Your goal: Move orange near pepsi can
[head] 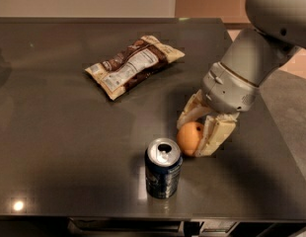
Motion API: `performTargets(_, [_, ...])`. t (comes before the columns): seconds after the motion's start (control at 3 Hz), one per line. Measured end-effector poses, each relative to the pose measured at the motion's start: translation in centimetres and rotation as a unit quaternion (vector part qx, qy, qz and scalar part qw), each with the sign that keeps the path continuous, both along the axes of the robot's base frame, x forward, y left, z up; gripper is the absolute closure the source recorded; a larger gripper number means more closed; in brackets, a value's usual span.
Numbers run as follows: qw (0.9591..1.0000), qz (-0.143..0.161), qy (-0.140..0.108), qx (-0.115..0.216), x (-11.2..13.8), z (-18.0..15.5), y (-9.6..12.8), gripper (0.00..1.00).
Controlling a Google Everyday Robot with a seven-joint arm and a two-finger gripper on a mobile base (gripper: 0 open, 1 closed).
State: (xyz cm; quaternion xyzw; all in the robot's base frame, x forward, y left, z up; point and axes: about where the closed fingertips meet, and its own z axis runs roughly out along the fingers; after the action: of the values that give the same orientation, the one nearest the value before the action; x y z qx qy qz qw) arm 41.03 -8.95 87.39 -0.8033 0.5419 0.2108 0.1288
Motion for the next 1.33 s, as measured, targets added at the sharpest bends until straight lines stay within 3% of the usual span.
performTargets(0.33, [0.9990,0.044,-0.005,-0.007,-1.8,-0.5,0.6,0.83])
performTargets(0.67, [0.9979,0.062,-0.002,-0.016,-2.7,-1.6,0.7,0.59])
performTargets(1.0, [0.9976,0.065,0.008,-0.025,-3.0,-3.0,0.6,0.35])
performTargets(1.33, [0.9978,0.062,0.000,-0.022,-2.8,-2.9,0.8,0.13])
